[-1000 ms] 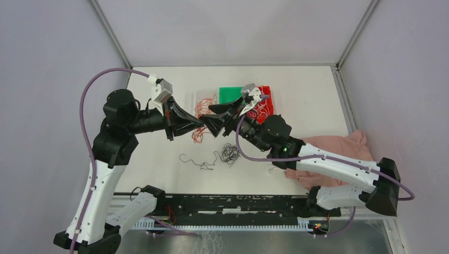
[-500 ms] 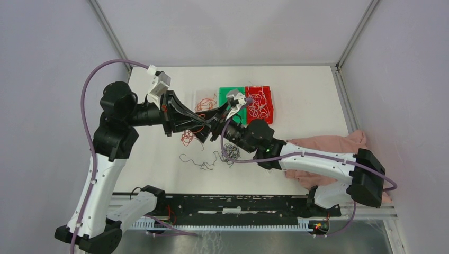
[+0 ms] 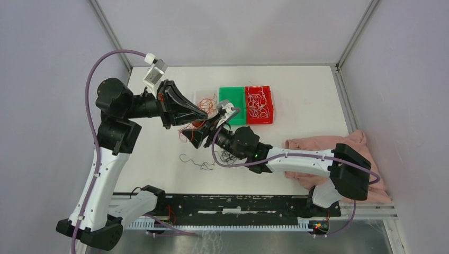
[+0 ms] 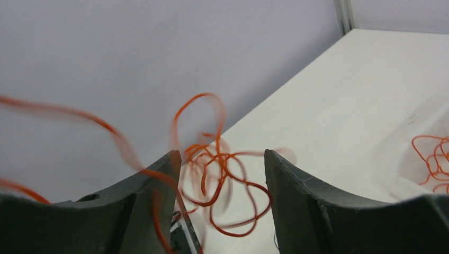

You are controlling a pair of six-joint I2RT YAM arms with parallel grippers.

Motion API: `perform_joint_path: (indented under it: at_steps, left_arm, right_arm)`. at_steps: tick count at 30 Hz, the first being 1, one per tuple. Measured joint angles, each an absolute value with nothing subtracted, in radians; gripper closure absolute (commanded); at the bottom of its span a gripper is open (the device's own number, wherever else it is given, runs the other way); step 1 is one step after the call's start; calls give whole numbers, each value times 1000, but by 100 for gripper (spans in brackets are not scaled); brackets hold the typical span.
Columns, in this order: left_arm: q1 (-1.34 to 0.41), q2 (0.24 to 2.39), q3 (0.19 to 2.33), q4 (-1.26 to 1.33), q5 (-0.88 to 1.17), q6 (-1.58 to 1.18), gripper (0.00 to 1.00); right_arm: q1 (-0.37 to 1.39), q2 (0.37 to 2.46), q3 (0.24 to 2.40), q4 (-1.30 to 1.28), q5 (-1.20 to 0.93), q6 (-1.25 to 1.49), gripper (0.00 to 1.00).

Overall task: Untangle the cables
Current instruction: Untie the cable.

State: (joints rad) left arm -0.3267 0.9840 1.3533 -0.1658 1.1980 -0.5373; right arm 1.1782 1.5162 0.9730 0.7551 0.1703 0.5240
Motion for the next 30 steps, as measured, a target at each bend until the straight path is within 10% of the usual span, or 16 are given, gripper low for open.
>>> perform_joint_path:
  at_steps: [13, 24, 30]
  left_arm:
    - [-327, 982, 1466, 7, 1214, -691, 97]
    - [-327, 1000, 1557, -67, 1214, -650, 97]
    - [-327, 1023, 1717, -235, 1153, -453, 97]
  right_arm:
    - [1178, 1555, 873, 747, 231, 527, 43]
    - [1176, 1496, 782, 736, 305, 558, 99]
    - [1169, 1404, 666, 724, 364, 578, 100]
